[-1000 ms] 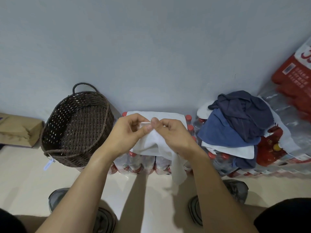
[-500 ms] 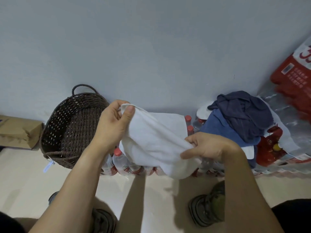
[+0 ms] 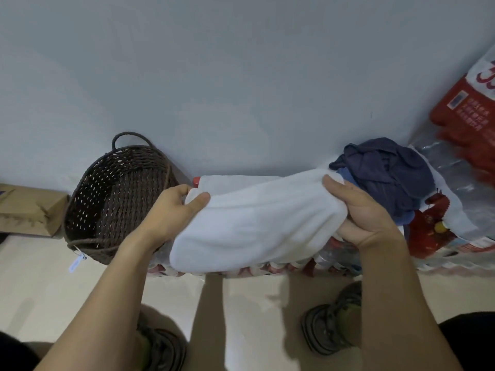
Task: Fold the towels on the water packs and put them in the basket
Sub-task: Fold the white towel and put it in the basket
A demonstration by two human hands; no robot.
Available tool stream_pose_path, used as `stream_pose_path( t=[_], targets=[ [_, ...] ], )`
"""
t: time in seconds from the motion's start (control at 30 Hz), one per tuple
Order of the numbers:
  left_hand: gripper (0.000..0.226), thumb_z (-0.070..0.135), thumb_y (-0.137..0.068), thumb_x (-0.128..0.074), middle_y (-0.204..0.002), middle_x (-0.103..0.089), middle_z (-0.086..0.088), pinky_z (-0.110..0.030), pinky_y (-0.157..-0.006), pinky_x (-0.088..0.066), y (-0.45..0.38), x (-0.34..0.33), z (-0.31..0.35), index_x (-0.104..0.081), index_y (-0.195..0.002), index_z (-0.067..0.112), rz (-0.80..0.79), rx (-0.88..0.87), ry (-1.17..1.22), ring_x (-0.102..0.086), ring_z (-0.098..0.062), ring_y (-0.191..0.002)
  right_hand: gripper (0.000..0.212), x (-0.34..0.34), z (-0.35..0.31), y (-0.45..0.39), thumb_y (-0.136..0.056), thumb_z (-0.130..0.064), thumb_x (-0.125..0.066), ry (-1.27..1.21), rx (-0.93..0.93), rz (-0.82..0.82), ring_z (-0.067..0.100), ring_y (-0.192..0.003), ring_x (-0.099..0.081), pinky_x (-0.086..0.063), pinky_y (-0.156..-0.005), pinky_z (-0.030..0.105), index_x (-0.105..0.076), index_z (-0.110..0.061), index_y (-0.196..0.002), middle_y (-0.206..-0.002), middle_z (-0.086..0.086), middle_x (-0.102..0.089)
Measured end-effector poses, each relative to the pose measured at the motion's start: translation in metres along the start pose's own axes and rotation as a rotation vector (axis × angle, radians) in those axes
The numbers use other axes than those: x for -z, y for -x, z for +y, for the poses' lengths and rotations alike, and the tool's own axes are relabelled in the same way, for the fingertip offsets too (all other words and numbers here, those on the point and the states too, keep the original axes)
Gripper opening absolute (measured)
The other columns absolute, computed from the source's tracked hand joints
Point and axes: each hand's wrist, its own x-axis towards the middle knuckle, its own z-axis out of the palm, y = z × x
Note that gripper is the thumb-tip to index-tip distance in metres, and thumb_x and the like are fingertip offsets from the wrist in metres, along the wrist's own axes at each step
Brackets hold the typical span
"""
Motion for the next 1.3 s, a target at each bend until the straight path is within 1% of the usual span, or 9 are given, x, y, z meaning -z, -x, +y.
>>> stream_pose_path(
  t=[0.2, 0.3, 0.37, 0.53, 0.73, 0.87, 1.07, 1.17, 1.3],
  targets=[
    [0.026, 0.043, -0.089, -0.06, -0.085, -0.065, 0.005, -0.029, -0.063, -0.045, -0.015, -0.027, -0.039, -0.061, -0.09, 0.017, 0.308, 0.001, 0.129, -0.058, -0.007, -0.073, 0.043, -0.005, 0.049, -0.034, -0.092, -0.025, -0.065, -0.034, 0.111, 0.124, 0.031, -0.118, -0.062, -0.049, -0.102, 0.044, -0.06, -0.002, -0.128, -0.126, 0.017, -0.065],
    [0.014, 0.031, -0.091, -0.063, -0.082, -0.065, 0.003, -0.03, -0.064, -0.047, -0.018, -0.037, -0.064, -0.059, -0.085, 0.019, 0.226, 0.029, 0.058, -0.058, -0.012, -0.074, 0.037, 0.003, 0.085, -0.047, -0.1, -0.028, -0.055, 0.517, 0.137, 0.277, 0.044, -0.111, -0.061, -0.05, -0.096, 0.052, -0.059, 0.008, -0.11, -0.115, 0.03, -0.063],
    [0.011, 0.025, -0.089, -0.067, -0.081, -0.067, 0.002, -0.033, -0.071, -0.049, -0.018, -0.045, -0.08, -0.063, -0.083, 0.016, 0.108, 0.113, -0.02, -0.061, -0.018, -0.077, 0.029, 0.009, 0.109, -0.05, -0.099, -0.027, -0.054, 0.916, 0.146, 0.308, 0.033, -0.093, -0.062, -0.05, -0.081, 0.036, -0.058, 0.002, -0.094, -0.095, 0.016, -0.064],
    [0.005, 0.013, -0.088, -0.066, -0.091, -0.066, 0.004, -0.024, -0.072, -0.039, -0.01, -0.058, -0.093, -0.063, -0.092, 0.012, 0.07, 0.045, -0.18, -0.061, -0.018, -0.087, 0.02, 0.021, 0.151, -0.044, -0.089, -0.015, -0.067, 1.421, 0.224, 0.317, 0.022, -0.11, -0.049, -0.042, -0.093, 0.034, -0.064, -0.009, -0.108, -0.114, 0.005, -0.058],
    [0.008, 0.015, -0.091, -0.053, -0.094, -0.067, -0.018, -0.033, -0.064, -0.037, -0.013, -0.057, -0.076, -0.051, -0.084, 0.014, 0.03, 0.032, -0.543, -0.061, -0.038, -0.086, 0.01, 0.017, 0.132, -0.051, -0.087, -0.017, -0.065, 1.467, -0.059, 0.444, 0.019, -0.097, -0.056, -0.045, -0.078, 0.026, -0.061, -0.024, -0.092, -0.102, -0.006, -0.053],
    [0.011, 0.016, -0.093, -0.049, -0.1, -0.067, -0.02, -0.035, -0.069, -0.041, -0.032, -0.049, -0.061, -0.056, -0.093, 0.008, -0.018, 0.06, -0.562, -0.061, -0.038, -0.09, 0.009, 0.018, 0.102, -0.056, -0.093, -0.022, -0.057, 1.459, -0.129, 0.278, 0.018, -0.084, -0.058, -0.054, -0.074, 0.035, -0.063, -0.016, -0.098, -0.094, 0.0, -0.061],
    [0.017, 0.019, -0.093, -0.053, -0.091, -0.065, -0.02, -0.035, -0.069, -0.042, -0.076, -0.022, -0.051, -0.055, -0.083, 0.005, 0.134, 0.104, -0.383, -0.059, -0.035, -0.085, 0.028, 0.028, 0.06, -0.085, -0.1, -0.032, -0.05, 1.168, 0.112, 0.32, 0.02, -0.084, -0.064, -0.051, -0.07, 0.029, -0.067, -0.009, -0.103, -0.092, 0.005, -0.069],
    [0.023, 0.017, -0.095, -0.049, -0.091, -0.062, -0.02, -0.034, -0.07, -0.038, -0.1, -0.032, -0.05, -0.055, -0.084, -0.002, 0.15, 0.151, -0.35, -0.056, -0.035, -0.085, 0.03, 0.034, 0.048, -0.112, -0.101, -0.033, -0.049, 1.068, 0.138, 0.4, 0.012, -0.067, -0.059, -0.047, -0.054, 0.022, -0.066, -0.015, -0.085, -0.073, -0.002, -0.066],
    [0.024, 0.018, -0.097, -0.042, -0.089, -0.06, -0.015, -0.035, -0.072, -0.04, -0.127, -0.048, -0.055, -0.056, -0.087, 0.001, 0.179, 0.139, -0.349, -0.056, -0.037, -0.091, 0.038, 0.051, 0.054, -0.15, -0.102, -0.03, -0.044, 1.098, 0.117, 0.459, 0.032, -0.082, -0.061, -0.05, -0.072, 0.039, -0.062, 0.002, -0.092, -0.087, 0.017, -0.066]
  ],
)
